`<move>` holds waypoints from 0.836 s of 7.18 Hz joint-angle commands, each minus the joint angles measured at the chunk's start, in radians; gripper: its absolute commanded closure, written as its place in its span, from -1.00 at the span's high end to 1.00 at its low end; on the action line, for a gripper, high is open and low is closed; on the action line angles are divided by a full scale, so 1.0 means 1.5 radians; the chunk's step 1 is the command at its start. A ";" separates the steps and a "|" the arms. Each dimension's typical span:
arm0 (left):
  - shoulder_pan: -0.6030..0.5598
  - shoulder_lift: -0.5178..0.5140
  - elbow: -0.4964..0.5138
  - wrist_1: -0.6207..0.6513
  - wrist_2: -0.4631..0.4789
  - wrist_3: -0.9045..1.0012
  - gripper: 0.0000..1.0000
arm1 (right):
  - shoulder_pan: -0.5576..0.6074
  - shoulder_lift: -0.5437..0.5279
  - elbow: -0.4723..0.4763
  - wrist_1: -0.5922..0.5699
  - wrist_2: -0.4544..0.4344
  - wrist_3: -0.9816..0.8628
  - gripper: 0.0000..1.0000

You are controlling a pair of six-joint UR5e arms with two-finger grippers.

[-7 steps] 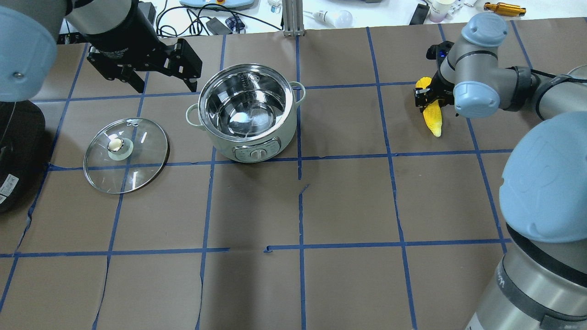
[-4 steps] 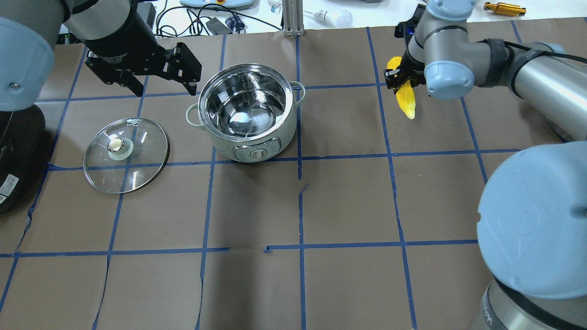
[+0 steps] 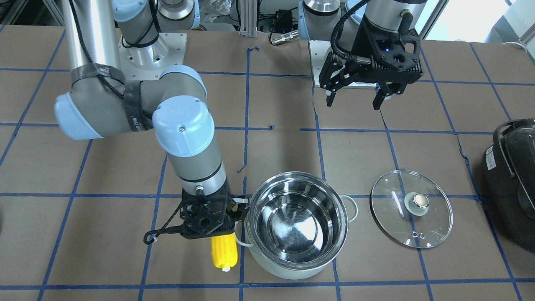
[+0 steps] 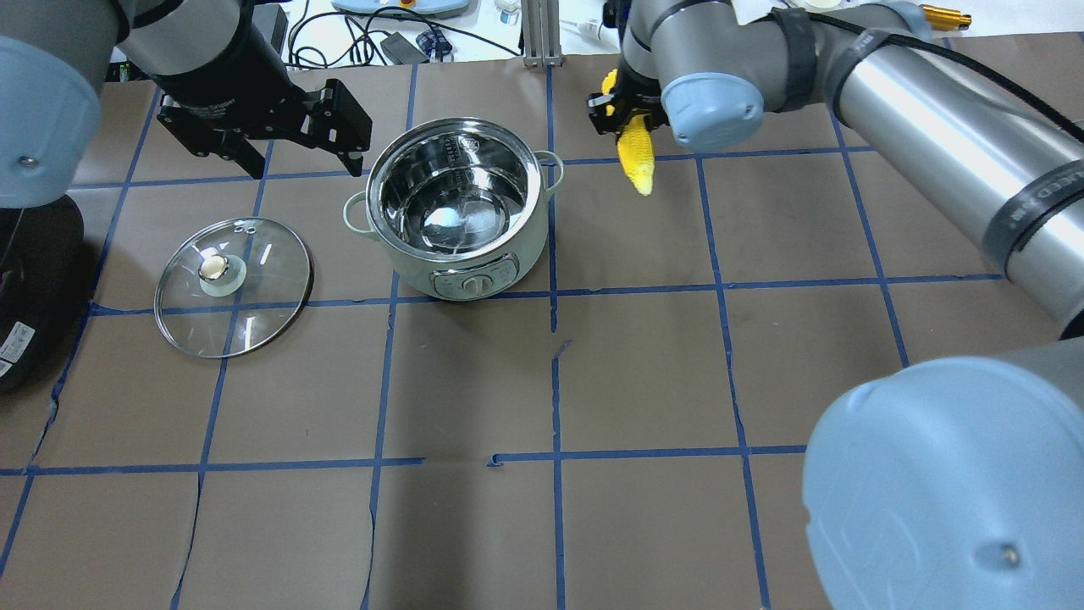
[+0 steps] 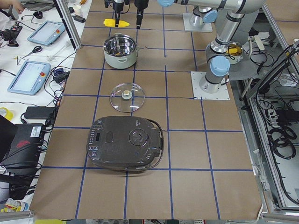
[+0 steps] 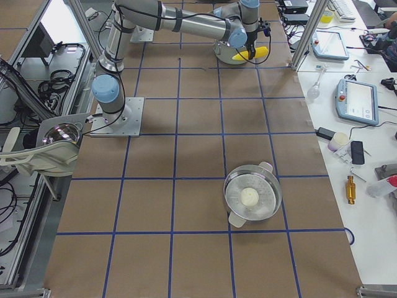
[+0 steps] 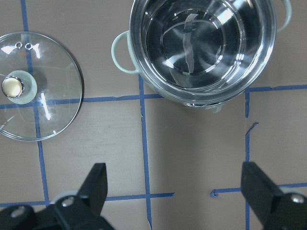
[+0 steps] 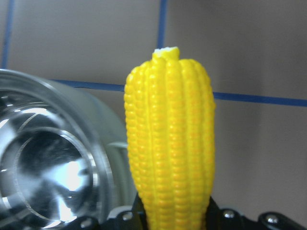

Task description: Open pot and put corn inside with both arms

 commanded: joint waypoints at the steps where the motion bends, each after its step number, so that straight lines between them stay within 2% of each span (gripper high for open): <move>1: 0.000 0.004 -0.007 0.001 0.000 0.000 1.00 | 0.031 0.022 -0.010 -0.027 0.162 0.035 -0.68; 3: 0.001 0.004 -0.006 0.009 -0.001 0.003 1.00 | 0.037 0.054 -0.016 -0.068 0.196 0.036 -0.67; 4: 0.002 0.005 -0.006 0.010 -0.001 0.000 1.00 | 0.041 0.067 -0.018 -0.076 0.206 0.035 -0.44; 5: 0.002 0.004 -0.006 0.010 -0.002 -0.001 1.00 | 0.042 0.074 -0.016 -0.079 0.208 0.034 0.53; 6: 0.001 0.005 -0.007 0.010 -0.001 -0.002 1.00 | 0.042 0.075 -0.015 -0.074 0.208 0.034 1.00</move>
